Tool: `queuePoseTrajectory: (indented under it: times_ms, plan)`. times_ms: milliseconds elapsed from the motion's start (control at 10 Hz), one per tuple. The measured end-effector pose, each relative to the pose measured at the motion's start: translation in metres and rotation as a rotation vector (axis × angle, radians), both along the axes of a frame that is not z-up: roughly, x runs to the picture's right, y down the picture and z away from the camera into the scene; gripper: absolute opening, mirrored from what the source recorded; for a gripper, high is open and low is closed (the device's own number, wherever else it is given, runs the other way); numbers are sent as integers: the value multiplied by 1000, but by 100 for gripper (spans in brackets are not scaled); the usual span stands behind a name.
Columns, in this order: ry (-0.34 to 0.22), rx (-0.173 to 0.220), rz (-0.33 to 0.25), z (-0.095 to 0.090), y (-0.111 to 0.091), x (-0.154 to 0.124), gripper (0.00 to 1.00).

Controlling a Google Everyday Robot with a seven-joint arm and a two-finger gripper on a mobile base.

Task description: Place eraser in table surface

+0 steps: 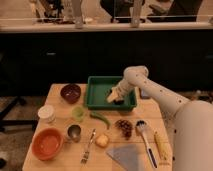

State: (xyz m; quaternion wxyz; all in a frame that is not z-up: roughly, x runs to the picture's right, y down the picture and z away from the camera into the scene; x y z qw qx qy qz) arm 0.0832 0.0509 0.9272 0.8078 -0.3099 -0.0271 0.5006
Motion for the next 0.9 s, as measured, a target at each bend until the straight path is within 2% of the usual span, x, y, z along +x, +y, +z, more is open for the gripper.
queuePoseTrajectory:
  times_ms: [900]
  plan:
    - [3,-21,7,14,2,3,80]
